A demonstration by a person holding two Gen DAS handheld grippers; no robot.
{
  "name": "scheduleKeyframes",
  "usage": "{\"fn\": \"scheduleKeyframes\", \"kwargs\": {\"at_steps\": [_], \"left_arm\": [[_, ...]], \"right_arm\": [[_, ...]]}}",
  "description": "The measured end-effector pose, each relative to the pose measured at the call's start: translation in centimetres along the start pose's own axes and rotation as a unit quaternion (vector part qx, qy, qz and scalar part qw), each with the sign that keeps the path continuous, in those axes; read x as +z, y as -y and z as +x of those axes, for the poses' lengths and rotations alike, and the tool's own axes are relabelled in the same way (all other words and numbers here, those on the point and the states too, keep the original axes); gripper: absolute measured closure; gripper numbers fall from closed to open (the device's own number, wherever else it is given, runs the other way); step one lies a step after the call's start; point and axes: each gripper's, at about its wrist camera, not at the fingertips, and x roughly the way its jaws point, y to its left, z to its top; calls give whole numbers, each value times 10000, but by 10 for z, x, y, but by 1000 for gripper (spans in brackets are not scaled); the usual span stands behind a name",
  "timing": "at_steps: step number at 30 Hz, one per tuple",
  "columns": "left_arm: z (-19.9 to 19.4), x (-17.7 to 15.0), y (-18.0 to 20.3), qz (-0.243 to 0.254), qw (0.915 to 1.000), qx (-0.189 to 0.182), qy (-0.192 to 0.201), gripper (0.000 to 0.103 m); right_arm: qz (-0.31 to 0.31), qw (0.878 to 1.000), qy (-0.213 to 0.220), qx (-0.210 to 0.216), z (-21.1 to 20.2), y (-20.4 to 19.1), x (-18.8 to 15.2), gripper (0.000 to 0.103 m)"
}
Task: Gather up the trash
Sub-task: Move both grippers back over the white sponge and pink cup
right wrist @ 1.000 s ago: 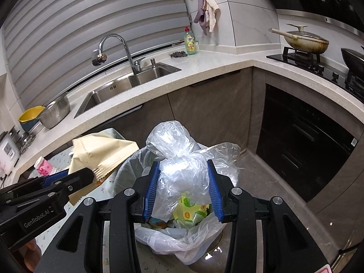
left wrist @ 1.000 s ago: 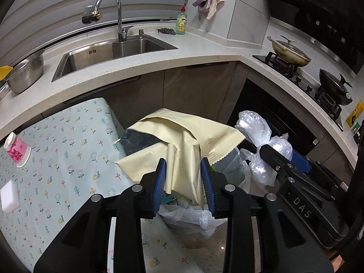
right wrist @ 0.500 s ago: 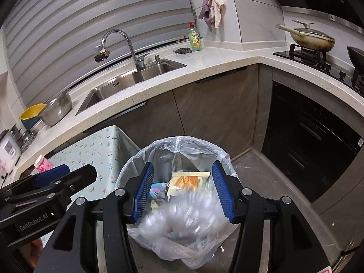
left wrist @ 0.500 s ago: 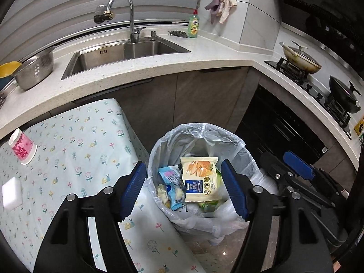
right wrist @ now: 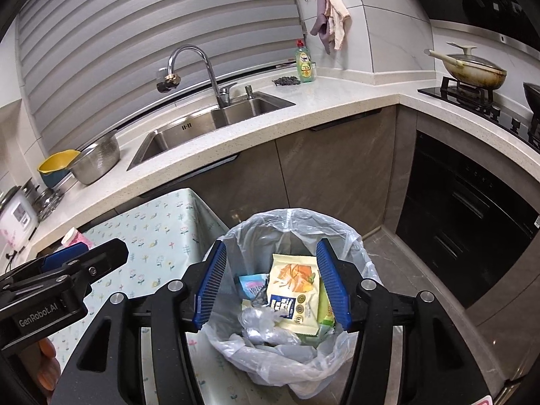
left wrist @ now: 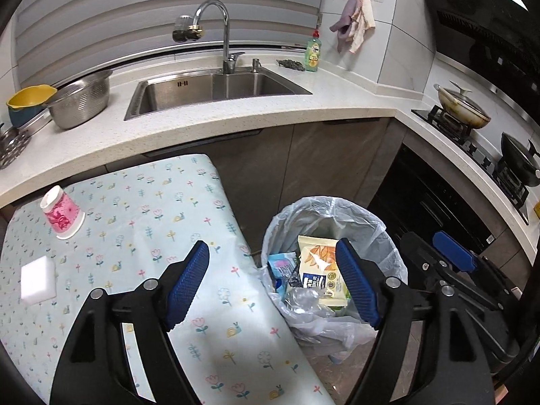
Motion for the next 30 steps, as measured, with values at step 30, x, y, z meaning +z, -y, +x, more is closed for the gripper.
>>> {"fn": "scheduleKeyframes", "kwargs": {"at_steps": [30], "left_arm": [[-67,-33,-210,-1287,9805,1464,256,10]], "right_arm": [[-976,9915,-89,854,-1,-186,-21,42]]}}
